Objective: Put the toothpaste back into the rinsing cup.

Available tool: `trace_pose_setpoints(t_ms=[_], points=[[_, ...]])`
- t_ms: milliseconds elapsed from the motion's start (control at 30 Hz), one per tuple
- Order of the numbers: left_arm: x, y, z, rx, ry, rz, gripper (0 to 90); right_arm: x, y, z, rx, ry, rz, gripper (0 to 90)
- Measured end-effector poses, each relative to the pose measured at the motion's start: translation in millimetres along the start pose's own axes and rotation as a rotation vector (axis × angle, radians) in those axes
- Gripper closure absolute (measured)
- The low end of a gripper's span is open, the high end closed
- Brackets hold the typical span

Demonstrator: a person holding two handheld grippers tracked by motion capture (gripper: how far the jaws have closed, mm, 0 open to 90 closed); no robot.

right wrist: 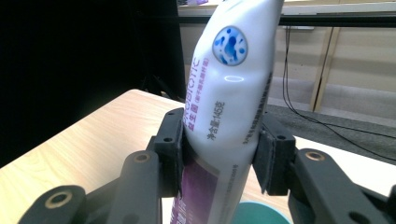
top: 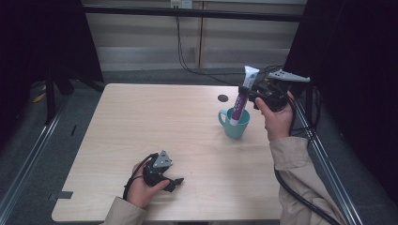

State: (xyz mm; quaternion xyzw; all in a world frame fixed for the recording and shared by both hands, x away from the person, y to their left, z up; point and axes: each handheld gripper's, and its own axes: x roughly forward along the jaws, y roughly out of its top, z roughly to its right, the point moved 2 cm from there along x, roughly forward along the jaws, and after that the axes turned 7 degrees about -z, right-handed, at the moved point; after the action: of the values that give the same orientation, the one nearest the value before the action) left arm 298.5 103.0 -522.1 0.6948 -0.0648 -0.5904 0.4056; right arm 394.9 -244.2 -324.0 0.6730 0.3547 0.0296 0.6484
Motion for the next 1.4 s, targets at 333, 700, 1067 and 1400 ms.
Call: trace_pose_setpoints(t_ms=[333, 700, 1067, 1400], points=[[0.0, 0.0, 0.1, 0.001, 0.002, 0.0, 16.2, 10.1, 0.6, 6.1, -0.016, -0.032, -0.021, 58.3], [0.2, -0.2, 0.3, 0.002, 0.005, 0.007, 16.3, 22.3, -1.4, 16.5, -0.009, -0.077, -0.025, 58.2], [-0.2, -0.4, 0.6, 0.0, 0.009, 0.003, 16.3, 38.7, -15.5, 25.9, -0.01, -0.132, -0.034, 58.0], [-0.3, -0.5, 1.1, -0.004, 0.006, 0.004, 16.3, 48.9, -27.2, 28.7, -0.014, -0.155, -0.039, 57.8]])
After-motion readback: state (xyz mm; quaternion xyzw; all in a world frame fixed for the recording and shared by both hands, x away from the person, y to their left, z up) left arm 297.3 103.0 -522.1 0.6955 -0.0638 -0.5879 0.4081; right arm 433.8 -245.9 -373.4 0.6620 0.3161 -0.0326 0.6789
